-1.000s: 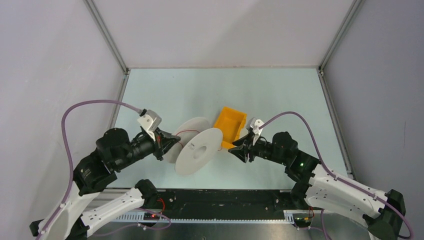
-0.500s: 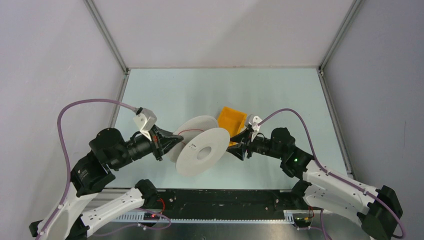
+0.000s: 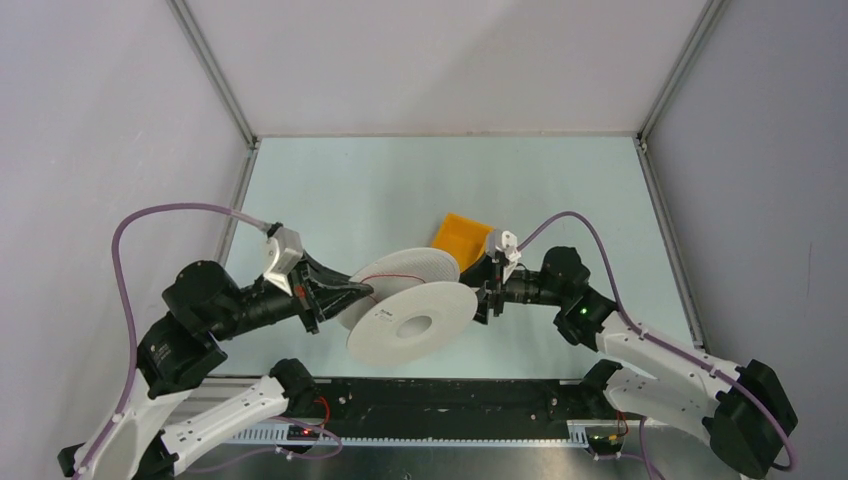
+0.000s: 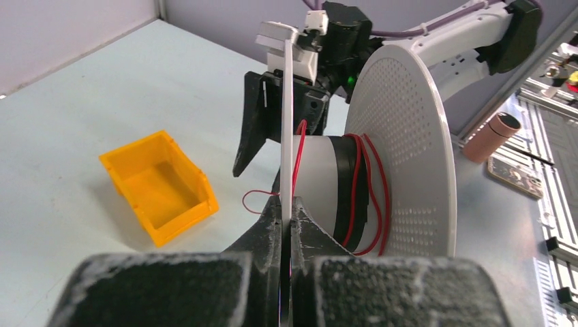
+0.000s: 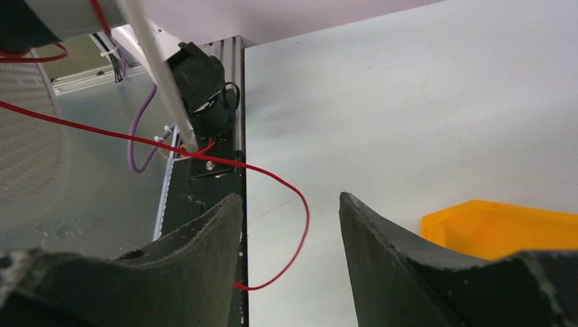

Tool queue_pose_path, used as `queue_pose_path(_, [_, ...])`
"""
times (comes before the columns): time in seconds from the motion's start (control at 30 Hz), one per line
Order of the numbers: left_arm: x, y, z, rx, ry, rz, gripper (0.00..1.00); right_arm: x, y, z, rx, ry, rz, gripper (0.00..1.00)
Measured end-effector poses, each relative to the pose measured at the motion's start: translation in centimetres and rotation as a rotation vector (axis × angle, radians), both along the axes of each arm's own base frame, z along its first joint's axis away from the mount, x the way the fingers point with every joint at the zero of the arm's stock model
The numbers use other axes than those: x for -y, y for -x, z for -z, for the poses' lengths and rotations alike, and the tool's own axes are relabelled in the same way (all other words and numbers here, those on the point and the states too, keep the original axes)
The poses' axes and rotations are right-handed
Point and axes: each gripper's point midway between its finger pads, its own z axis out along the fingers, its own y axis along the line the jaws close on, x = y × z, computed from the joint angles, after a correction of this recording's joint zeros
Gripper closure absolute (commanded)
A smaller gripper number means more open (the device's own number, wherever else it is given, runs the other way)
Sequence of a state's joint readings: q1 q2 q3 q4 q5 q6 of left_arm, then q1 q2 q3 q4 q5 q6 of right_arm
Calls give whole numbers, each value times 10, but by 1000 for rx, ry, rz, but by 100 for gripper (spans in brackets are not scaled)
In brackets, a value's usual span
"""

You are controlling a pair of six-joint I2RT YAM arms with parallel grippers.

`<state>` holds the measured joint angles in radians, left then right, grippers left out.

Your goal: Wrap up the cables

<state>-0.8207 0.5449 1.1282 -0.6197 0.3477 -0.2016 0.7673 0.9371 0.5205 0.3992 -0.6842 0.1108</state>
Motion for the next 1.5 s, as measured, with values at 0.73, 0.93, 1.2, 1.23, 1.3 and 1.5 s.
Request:
queue_pose_path(0.73, [15, 11, -12, 20, 37, 111, 100, 2, 27, 4, 123, 1, -231, 60])
queue_pose_path(0.93, [16, 9, -14, 17, 45, 107, 100, 2, 27, 10, 90, 18, -225, 100])
queue_pose_path(1.2, [19, -24, -21, -49, 176, -58, 100, 7, 26, 19, -87, -55, -113, 100])
queue_pose_path(1.23, [21, -31, -21, -69, 216, -88, 100, 7, 24, 16, -113, -76, -90, 100])
queue_pose_path(1.3, [23, -45, -17, -114, 283, -140, 100, 4, 17, 3, -171, -139, -27, 100])
queue_pose_path(1.5, [19, -87, -7, -247, 466, -324, 100, 2, -1, -41, -320, -352, 196, 100])
